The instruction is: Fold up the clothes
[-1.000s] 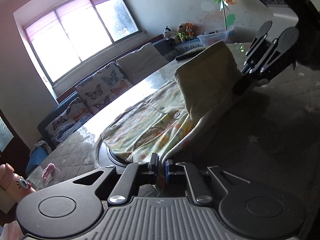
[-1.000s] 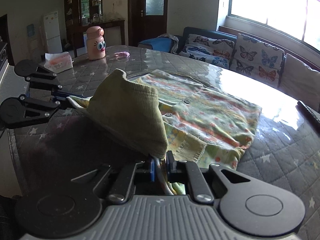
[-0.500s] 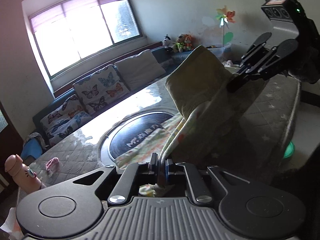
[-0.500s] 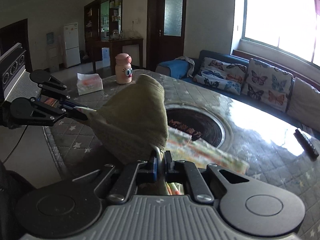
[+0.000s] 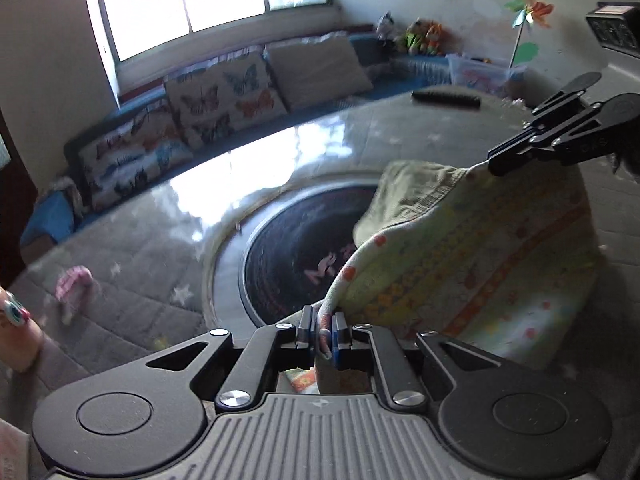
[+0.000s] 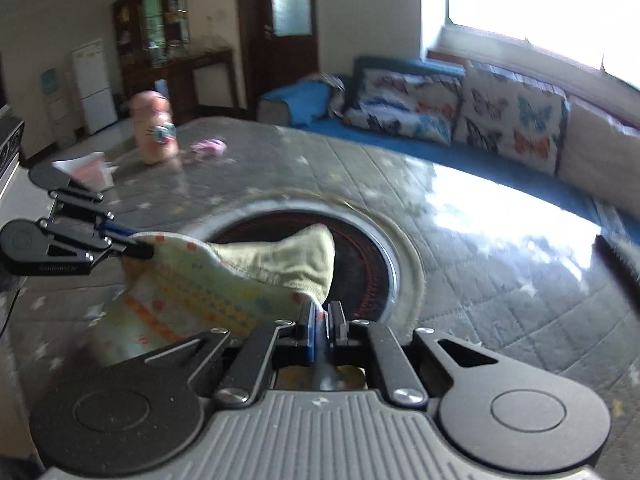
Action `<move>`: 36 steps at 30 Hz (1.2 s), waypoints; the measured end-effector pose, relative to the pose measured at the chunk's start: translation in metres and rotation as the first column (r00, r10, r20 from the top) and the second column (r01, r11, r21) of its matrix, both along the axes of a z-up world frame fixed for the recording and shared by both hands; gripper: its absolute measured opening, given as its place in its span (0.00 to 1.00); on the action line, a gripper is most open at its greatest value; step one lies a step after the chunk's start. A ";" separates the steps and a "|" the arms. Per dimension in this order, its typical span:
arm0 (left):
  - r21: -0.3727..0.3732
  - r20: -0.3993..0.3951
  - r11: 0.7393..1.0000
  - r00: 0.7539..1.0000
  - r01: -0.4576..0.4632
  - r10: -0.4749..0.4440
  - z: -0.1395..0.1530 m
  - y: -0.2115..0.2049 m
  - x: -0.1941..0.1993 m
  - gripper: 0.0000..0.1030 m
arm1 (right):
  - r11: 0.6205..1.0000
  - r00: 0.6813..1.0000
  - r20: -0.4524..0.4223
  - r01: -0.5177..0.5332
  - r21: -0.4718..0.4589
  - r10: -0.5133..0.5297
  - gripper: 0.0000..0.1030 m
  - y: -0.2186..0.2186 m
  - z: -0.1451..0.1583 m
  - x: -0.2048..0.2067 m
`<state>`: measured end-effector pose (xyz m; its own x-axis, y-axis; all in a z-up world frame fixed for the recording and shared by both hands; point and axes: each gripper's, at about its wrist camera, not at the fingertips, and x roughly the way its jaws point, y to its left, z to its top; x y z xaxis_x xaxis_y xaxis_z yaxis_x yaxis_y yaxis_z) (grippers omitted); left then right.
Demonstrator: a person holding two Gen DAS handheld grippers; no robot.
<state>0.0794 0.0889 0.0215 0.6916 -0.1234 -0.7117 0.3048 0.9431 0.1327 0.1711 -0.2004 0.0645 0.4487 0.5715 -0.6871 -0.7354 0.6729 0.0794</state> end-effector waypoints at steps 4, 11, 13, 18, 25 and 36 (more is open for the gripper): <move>0.017 -0.046 1.000 0.999 -0.015 0.015 -0.020 0.004 0.012 0.14 | 0.999 0.999 -0.021 0.046 0.001 -0.046 0.17 -0.005 -0.018 0.008; 0.019 -0.033 1.000 0.999 -0.023 0.023 -0.021 0.007 0.015 0.17 | 0.985 0.985 -0.039 0.170 -0.020 -0.171 0.33 -0.031 -0.035 0.009; 0.023 -0.034 0.999 0.999 -0.028 0.029 -0.021 0.007 0.018 0.17 | 0.979 0.976 -0.075 0.205 -0.019 -0.206 0.33 -0.038 -0.044 0.013; 0.058 -0.024 0.997 0.998 -0.048 0.049 -0.021 0.004 0.023 0.17 | 0.953 0.951 -0.063 0.303 -0.005 -0.303 0.29 -0.048 -0.058 0.013; 0.031 0.041 0.991 0.991 -0.129 0.128 -0.002 0.015 0.024 0.23 | 0.959 0.960 0.008 0.279 0.055 -0.280 0.29 -0.043 -0.039 -0.002; -0.093 -0.021 0.992 0.996 0.086 -0.089 0.000 -0.044 0.037 0.12 | 0.990 0.991 -0.073 0.120 0.075 -0.115 0.23 0.016 -0.055 0.009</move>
<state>0.1162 0.0454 0.0211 0.6572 -0.2484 -0.7116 0.3889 0.9205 0.0378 0.1805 -0.1844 0.0097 0.4693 0.5713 -0.6733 -0.6427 0.7439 0.1833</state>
